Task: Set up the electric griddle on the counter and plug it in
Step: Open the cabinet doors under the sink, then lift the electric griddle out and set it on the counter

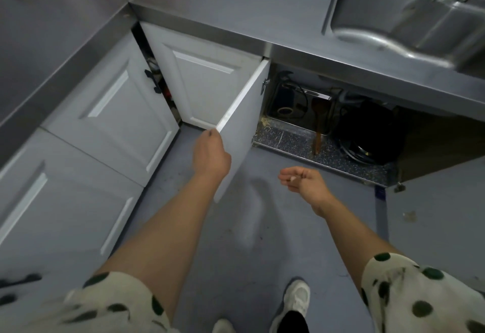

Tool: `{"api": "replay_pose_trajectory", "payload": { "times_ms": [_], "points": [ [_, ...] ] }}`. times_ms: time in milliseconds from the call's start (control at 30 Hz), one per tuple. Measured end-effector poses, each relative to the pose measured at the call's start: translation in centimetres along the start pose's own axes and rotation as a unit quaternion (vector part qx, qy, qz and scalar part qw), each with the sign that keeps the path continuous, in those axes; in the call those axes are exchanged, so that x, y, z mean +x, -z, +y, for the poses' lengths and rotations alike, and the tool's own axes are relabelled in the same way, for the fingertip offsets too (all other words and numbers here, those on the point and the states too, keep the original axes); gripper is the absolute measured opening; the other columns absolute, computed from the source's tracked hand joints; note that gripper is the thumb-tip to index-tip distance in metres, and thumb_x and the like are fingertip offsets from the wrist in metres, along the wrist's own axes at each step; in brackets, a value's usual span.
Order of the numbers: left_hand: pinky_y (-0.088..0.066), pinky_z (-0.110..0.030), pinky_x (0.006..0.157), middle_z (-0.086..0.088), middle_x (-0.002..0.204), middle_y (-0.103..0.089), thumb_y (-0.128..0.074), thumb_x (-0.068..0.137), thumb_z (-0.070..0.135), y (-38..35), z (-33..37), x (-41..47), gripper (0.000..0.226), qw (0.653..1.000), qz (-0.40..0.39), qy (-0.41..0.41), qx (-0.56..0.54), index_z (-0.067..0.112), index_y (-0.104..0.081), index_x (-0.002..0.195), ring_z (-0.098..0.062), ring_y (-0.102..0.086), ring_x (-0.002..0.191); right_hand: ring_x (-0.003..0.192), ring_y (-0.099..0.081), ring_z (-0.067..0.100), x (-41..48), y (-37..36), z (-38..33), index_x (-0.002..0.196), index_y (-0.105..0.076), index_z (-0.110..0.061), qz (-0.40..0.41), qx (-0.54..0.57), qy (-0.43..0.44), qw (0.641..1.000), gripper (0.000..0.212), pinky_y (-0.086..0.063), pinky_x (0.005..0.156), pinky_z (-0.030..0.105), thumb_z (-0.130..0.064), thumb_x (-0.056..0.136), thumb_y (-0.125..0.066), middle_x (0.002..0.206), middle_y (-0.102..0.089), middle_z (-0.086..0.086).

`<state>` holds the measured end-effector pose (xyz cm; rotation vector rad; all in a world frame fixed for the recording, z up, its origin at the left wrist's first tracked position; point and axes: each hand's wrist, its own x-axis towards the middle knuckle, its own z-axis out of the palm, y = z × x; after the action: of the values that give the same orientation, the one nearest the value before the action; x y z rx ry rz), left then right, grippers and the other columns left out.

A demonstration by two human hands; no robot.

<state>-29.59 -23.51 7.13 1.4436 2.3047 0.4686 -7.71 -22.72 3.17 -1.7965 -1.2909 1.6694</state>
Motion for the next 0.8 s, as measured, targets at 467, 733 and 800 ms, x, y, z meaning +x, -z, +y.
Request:
{"api": "replay_pose_trajectory", "payload": {
  "times_ms": [467, 733, 800],
  "points": [
    [-0.052, -0.038, 0.085, -0.014, 0.101, -0.074, -0.060, 0.087, 0.016, -5.6, 13.2, 2.2, 0.019, 0.996, -0.037, -0.059, -0.051, 0.012, -0.074, 0.098, -0.032, -0.066, 0.099, 0.097, -0.059, 0.024, 4.8, 10.8, -2.5, 0.115, -0.060, 0.012, 0.012, -0.004, 0.031, 0.999, 0.029, -0.046, 0.072, 0.017, 0.011, 0.092, -0.042, 0.119, -0.062, 0.031],
    [-0.047, -0.032, 0.069, -0.011, 0.086, -0.073, -0.062, 0.088, 0.032, -11.7, 20.1, 3.7, 0.022, 0.995, -0.046, -0.046, -0.069, 0.012, -0.072, 0.087, -0.028, -0.067, 0.082, 0.094, -0.061, 0.020, 8.7, 19.1, -1.4, 0.118, -0.060, 0.011, 0.027, -0.016, 0.013, 0.999, 0.031, -0.048, 0.065, 0.009, 0.009, 0.093, -0.042, 0.119, -0.063, 0.027],
    [-0.043, -0.031, 0.063, -0.010, 0.081, -0.072, -0.061, 0.089, 0.035, -13.3, 21.3, 4.0, 0.027, 0.995, -0.054, -0.052, -0.070, 0.011, -0.071, 0.082, -0.028, -0.066, 0.077, 0.091, -0.061, 0.021, 9.4, 20.7, -0.7, 0.119, -0.059, 0.012, 0.038, -0.010, 0.008, 0.999, 0.031, -0.048, 0.060, 0.006, 0.010, 0.093, -0.042, 0.120, -0.062, 0.028]
  ]
}}
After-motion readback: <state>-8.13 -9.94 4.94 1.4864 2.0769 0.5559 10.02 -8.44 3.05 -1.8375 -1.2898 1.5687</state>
